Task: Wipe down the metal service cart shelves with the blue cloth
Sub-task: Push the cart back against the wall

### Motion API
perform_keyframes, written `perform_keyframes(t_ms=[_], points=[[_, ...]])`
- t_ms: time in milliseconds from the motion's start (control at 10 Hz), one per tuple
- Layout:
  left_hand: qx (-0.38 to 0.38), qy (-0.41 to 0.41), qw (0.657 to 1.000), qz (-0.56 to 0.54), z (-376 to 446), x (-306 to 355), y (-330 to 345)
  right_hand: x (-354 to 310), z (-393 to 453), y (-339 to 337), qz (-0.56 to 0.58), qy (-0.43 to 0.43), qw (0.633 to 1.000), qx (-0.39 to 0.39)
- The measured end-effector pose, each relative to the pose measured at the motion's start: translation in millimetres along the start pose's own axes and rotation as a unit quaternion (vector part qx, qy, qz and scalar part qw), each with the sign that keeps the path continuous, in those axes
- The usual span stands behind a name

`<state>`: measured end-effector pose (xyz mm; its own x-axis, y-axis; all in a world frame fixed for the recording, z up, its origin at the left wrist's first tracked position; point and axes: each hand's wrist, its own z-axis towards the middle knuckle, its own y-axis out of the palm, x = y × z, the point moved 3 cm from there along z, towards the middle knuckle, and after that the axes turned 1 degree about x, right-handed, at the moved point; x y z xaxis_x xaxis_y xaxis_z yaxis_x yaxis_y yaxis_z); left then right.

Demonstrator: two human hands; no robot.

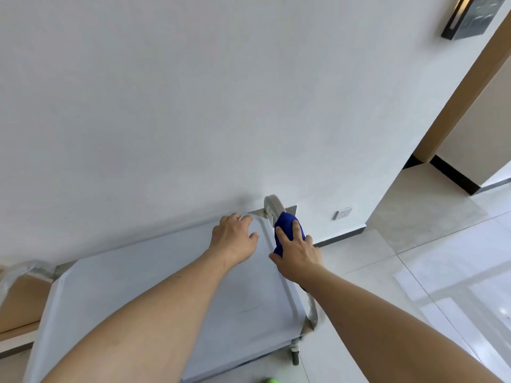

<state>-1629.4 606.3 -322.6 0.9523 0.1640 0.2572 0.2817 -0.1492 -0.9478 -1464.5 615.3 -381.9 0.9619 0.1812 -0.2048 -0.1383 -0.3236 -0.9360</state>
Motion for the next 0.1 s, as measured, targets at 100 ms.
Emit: perform_keyframes(t_ms=[100], points=[[0.035, 0.017, 0.999, 0.008, -8.5, 3.9, -30.2, -13.9, -7.0, -26.1, 0.007, -0.007, 0.999, 0.042]])
